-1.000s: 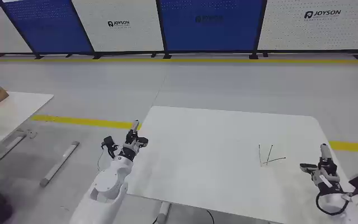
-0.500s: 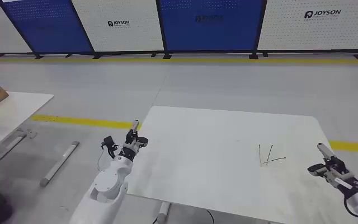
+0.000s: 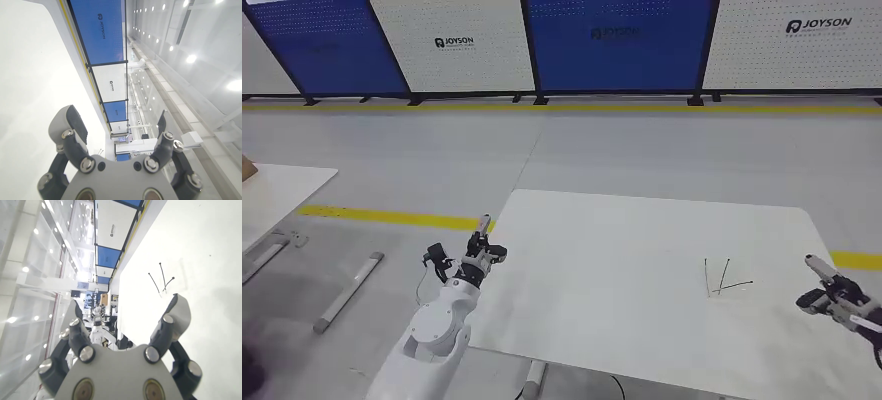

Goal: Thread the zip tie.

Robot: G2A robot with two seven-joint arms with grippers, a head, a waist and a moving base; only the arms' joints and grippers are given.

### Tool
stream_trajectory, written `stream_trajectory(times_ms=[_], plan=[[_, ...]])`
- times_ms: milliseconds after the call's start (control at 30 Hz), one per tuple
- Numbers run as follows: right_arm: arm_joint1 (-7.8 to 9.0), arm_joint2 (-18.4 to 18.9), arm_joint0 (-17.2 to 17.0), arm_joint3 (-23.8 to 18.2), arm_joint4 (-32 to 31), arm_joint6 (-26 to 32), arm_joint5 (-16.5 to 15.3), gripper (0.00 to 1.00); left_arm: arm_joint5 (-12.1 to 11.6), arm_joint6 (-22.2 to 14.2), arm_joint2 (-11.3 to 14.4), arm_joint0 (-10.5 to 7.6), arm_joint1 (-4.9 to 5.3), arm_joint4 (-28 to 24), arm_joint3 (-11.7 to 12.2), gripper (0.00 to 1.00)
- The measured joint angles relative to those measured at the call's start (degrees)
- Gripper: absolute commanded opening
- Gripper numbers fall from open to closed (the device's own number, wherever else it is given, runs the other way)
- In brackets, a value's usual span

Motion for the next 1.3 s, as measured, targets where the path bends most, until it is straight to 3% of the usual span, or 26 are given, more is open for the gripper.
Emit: stream_trajectory(times_ms=[133,300,500,633,733,1067,1167,1300], plan=[[1.49,-1.92,7.90,4.70,-6.51,8.60,3.13,1.00,0.00,0.00,0.00,0.00,0.00,0.00,0.00,1.00],[3.01,-7.79,19.12,13.51,-12.55,20.89,3.41,1.00,0.00,0.00,0.00,0.00,0.00,0.00,0.00,1.00],[3.53,-18.01,28.02,23.37,-15.68,21.34,2.55,1.00,0.00,0.00,0.00,0.00,0.00,0.00,0.00,1.00],[3.00,-22.74,30.89,29.18,-18.72,17.28,4.42,1.00,0.00,0.00,0.00,0.00,0.00,0.00,0.00,1.00],[2.55,-24.50,32.04,32.69,-16.85,15.68,2.92,1.00,0.00,0.00,0.00,0.00,0.00,0.00,0.00,1.00],[2.55,-24.63,31.98,32.90,-16.38,15.89,2.36,1.00,0.00,0.00,0.00,0.00,0.00,0.00,0.00,1.00],[2.70,-26.82,33.12,35.66,-12.54,19.98,-1.98,1.00,0.00,0.00,0.00,0.00,0.00,0.00,0.00,1.00],[3.43,-32.59,37.84,42.05,-10.49,21.46,-11.31,1.00,0.00,0.00,0.00,0.00,0.00,0.00,0.00,1.00]])
